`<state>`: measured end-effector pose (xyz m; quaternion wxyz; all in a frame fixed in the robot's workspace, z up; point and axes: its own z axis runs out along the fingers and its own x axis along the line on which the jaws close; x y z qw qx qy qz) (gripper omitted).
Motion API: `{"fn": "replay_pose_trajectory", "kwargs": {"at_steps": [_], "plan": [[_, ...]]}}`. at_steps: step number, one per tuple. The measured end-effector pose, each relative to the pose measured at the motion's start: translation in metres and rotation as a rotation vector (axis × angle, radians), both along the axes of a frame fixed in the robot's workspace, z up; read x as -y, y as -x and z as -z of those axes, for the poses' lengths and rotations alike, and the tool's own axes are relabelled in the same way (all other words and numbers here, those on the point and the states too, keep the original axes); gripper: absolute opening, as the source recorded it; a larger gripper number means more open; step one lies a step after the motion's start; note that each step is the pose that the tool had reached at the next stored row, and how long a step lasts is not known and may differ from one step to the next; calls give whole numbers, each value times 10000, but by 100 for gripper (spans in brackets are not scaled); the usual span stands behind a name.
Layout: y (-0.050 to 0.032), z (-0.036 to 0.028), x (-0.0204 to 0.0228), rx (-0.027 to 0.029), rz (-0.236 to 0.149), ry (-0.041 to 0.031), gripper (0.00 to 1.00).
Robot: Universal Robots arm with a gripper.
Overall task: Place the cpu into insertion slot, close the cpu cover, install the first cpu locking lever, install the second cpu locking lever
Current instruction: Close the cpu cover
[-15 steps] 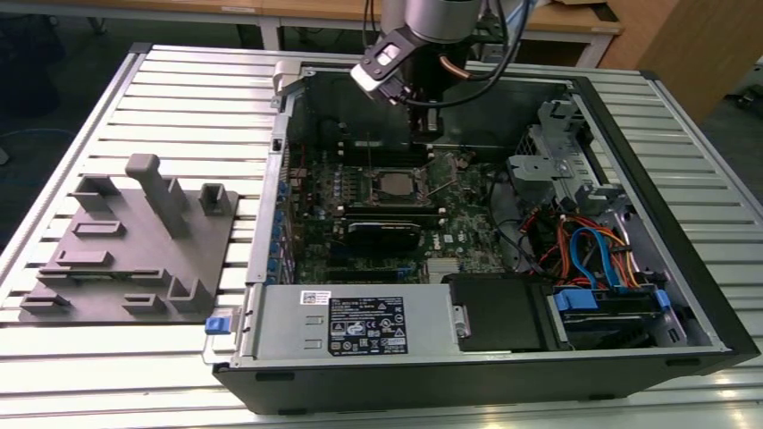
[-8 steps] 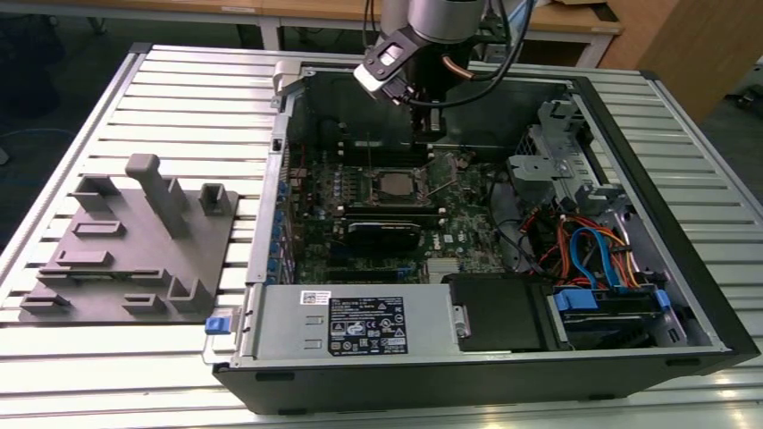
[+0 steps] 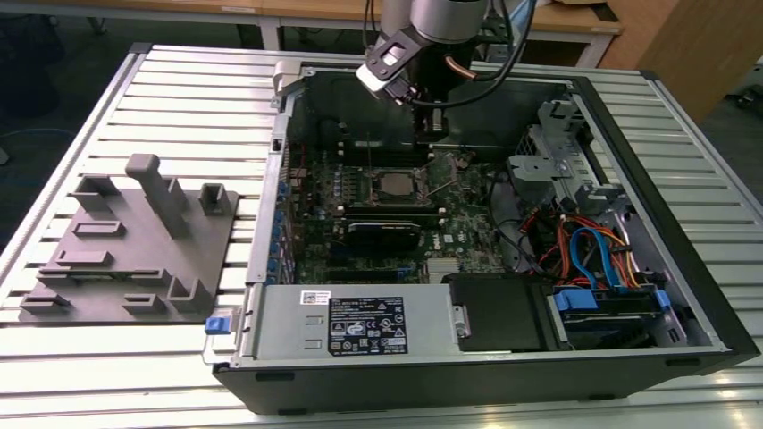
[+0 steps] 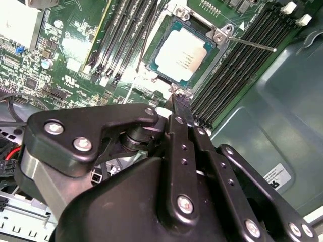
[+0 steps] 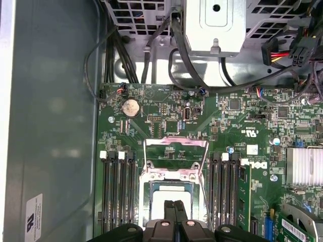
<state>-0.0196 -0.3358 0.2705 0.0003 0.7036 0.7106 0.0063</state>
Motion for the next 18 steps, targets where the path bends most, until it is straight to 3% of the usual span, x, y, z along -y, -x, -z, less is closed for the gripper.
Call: {"fn": "replay_pose_trajectory", "kwargs": {"at_steps": [18], "plan": [[-45,3,0,0,-1,-1,10]]}}
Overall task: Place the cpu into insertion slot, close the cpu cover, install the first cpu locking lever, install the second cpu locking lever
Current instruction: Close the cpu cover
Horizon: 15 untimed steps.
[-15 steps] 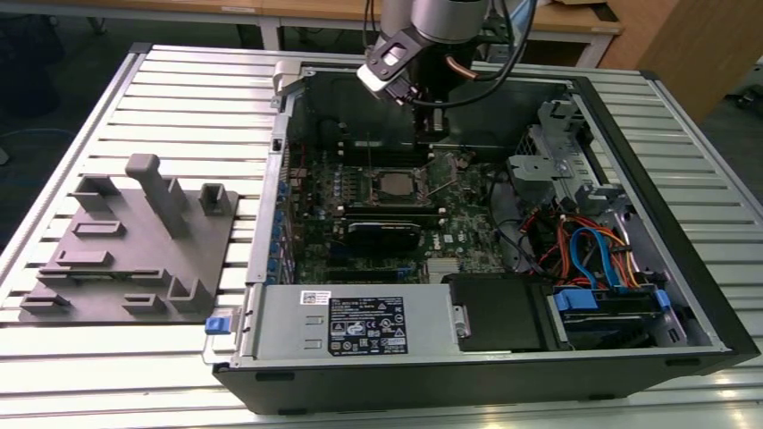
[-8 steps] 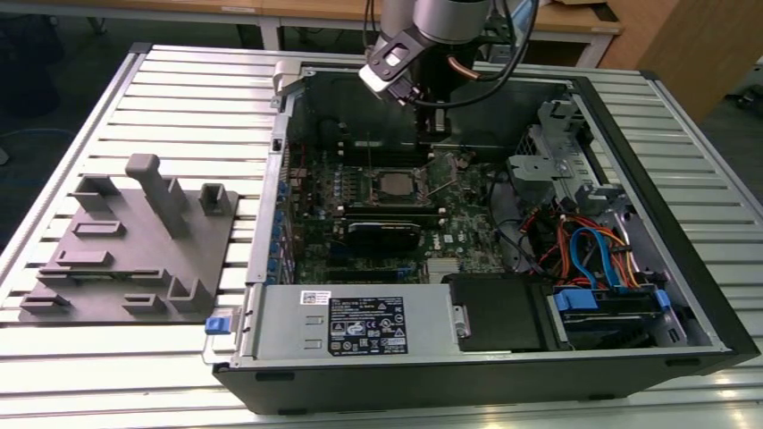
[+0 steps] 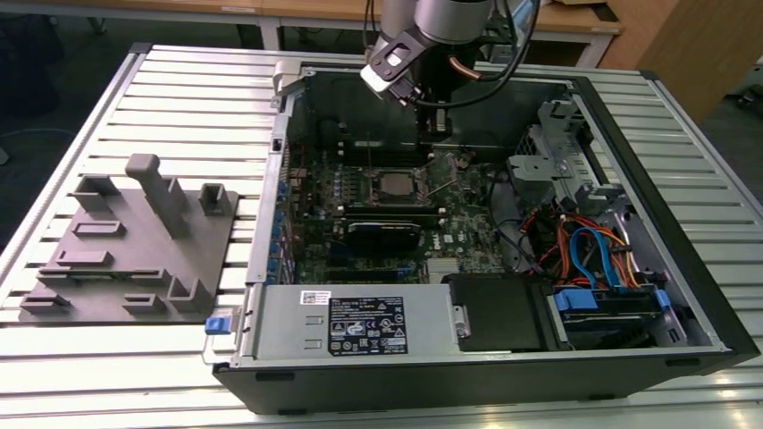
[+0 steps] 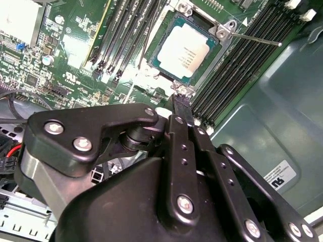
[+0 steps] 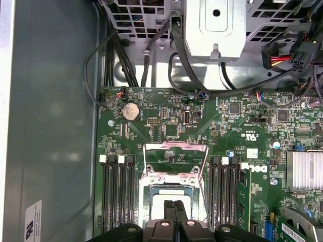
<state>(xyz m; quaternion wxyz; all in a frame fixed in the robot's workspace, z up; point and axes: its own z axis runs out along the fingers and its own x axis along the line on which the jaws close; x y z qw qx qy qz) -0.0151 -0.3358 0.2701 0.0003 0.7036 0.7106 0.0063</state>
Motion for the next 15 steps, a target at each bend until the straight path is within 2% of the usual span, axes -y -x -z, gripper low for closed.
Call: {"fn": "replay_pose_trajectory", "kwargs": {"at_steps": [15], "plan": [[-44,0,0,0,1,0,10]]}}
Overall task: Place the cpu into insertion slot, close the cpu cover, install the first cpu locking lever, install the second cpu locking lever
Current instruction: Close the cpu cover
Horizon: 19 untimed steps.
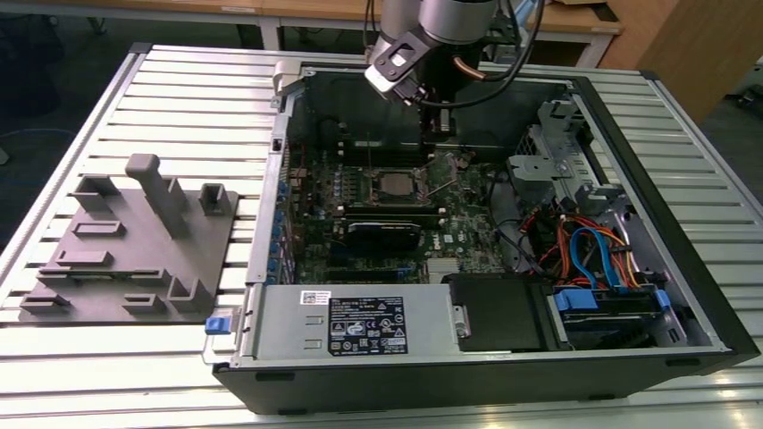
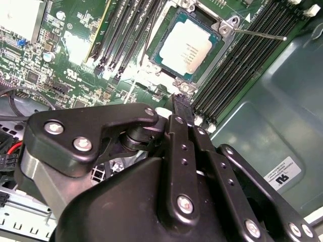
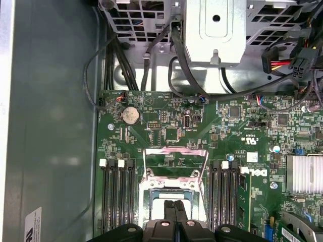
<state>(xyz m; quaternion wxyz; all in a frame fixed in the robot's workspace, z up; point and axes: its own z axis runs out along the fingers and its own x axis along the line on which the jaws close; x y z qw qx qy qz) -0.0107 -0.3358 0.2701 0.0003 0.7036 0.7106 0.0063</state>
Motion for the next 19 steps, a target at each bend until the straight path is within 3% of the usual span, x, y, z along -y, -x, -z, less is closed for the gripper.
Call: {"fn": "replay_pose_trajectory", "kwargs": {"at_steps": [19], "plan": [[-58,0,0,0,1,0,10]]}}
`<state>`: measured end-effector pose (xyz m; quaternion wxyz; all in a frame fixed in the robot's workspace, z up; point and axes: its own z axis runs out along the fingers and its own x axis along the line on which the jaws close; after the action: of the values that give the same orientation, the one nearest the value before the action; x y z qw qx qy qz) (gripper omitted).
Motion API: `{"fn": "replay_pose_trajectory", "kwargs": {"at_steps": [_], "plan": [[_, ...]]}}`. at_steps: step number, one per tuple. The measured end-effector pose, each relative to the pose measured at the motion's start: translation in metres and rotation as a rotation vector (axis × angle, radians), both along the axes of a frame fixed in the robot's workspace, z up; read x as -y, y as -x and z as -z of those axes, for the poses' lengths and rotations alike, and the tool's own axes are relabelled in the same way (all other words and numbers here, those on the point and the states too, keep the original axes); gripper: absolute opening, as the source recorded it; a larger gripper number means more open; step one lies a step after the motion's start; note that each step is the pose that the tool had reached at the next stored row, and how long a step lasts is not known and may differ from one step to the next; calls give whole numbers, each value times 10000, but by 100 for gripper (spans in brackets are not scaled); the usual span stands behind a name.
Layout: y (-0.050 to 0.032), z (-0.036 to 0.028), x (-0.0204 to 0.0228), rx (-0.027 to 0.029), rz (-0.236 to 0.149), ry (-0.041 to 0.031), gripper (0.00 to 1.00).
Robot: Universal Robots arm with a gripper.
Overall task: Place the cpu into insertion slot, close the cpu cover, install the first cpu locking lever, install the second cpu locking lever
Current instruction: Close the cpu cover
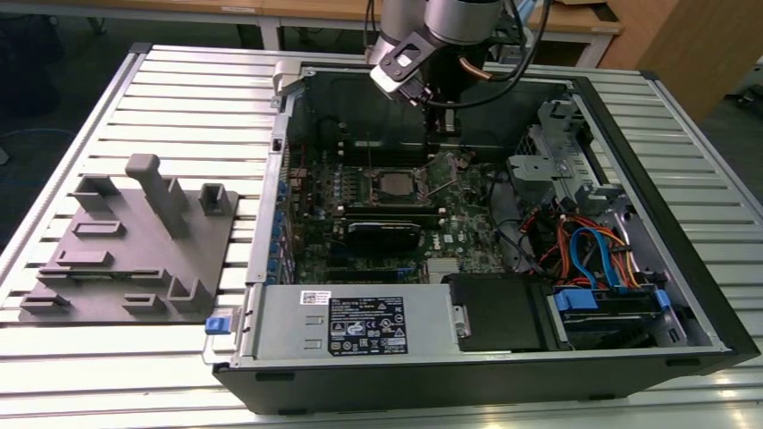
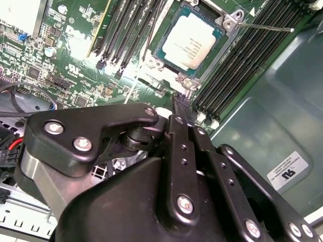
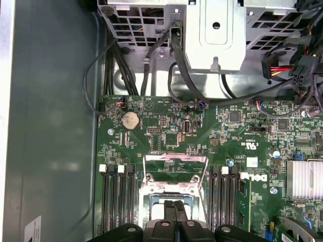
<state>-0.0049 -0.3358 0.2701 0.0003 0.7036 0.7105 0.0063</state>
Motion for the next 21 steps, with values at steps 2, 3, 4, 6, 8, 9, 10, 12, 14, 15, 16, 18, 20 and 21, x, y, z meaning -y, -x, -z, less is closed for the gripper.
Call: {"fn": "replay_pose_trajectory", "kwargs": {"at_steps": [2,3,4,6,8,9,10,12,14,15,16,18,20,21], "plan": [[-7,0,0,0,-1,1,10],[-11,0,0,0,0,0,10],[-14,0,0,0,0,0,10],[-21,0,0,0,0,0,10],[-28,0,0,0,0,0,10],[-32,0,0,0,0,0,10],[-37,0,0,0,0,0,10],[-46,0,0,0,-1,0,10],[-54,0,0,0,-1,0,10],[-58,0,0,0,0,1,10],[-62,0,0,0,0,0,10],[-66,0,0,0,0,0,10],[-70,0,0,0,0,0,10],[-71,0,0,0,0,0,10]]}}
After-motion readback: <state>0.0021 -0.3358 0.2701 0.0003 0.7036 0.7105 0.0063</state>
